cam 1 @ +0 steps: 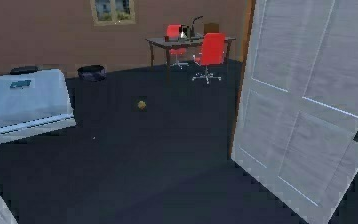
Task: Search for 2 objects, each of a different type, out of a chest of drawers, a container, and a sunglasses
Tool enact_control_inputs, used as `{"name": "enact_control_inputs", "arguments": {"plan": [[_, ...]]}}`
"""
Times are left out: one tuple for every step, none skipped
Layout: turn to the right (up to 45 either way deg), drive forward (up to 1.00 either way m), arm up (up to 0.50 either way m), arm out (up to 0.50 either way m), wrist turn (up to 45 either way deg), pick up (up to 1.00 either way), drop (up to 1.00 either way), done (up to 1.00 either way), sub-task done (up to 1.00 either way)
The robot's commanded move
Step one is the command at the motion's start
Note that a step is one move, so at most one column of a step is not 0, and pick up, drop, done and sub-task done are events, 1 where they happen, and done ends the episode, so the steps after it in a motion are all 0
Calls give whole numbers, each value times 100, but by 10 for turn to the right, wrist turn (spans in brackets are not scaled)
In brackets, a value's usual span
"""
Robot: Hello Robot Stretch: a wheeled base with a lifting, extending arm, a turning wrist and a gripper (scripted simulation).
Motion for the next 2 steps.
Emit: {"name": "enact_control_inputs", "arguments": {"plan": [[0, 100, 0, 0, 0, 0, 0, 0, 0], [-30, 0, 0, 0, 0, 0, 0, 0, 0]]}}
